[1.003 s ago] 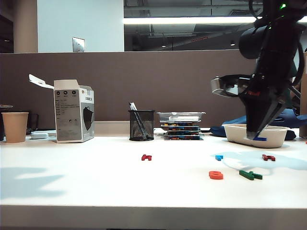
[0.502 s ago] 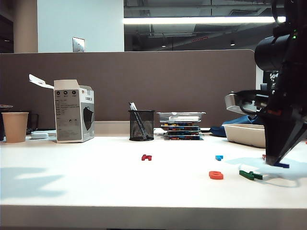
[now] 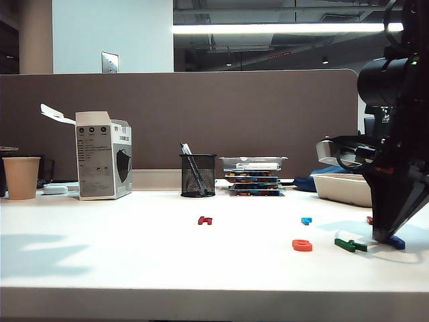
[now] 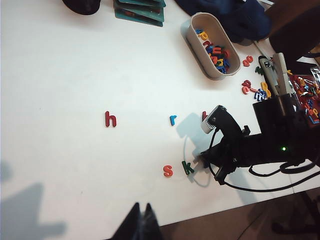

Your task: Select the appropriate letters from the row of letter magnets placed on the table to arrange into the word "sky".

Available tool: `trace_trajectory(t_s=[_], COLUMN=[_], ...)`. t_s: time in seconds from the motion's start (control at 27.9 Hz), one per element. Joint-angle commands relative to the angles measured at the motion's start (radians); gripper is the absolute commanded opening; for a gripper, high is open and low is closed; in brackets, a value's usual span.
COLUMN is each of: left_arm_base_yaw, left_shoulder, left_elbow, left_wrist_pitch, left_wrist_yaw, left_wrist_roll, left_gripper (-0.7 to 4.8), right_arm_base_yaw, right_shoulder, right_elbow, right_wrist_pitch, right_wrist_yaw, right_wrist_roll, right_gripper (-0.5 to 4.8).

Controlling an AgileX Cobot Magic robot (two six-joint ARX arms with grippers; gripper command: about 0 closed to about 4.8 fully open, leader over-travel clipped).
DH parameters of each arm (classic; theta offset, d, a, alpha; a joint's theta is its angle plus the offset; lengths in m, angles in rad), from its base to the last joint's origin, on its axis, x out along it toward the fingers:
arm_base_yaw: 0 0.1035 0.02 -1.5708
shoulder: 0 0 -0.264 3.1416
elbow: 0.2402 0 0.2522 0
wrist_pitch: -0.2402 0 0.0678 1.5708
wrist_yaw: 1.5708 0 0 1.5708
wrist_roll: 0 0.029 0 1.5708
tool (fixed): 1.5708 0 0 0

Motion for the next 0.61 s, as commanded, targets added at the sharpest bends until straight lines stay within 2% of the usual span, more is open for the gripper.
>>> trace_trajectory(t_s=[0.04, 0.18, 0.43, 0.61], left_arm_base_yaw=[0.0, 0.0, 0.0, 0.0], left_shoulder=[-0.002, -0.002, -0.003, -0.003], left_elbow=[0.003, 0.003, 0.003, 0.003], left_wrist_pitch=[0.006, 0.006, 0.006, 0.006], left_wrist_yaw=[-0.002, -0.002, -0.002, -0.002], left_wrist_roll=[0.004, 0.004, 0.004, 0.004], left_gripper=[-0.05, -0.05, -0.05, -0.05], right_arm_base_yaw=[0.0, 0.0, 0.0, 0.0], right_shoulder=[-0.002, -0.002, -0.002, -0.003], right_elbow=[-0.031, -0.039, -0.039, -0.038], right_wrist_pitch=[0.0, -0.009, -0.047, -0.075], right_wrist_yaw=[0.004, 0.0, 0.0, -0.014], right_wrist_roll=[0.002, 0.006, 0.016, 0.016], right_gripper=[-0.05, -0.04, 0.42, 0.56])
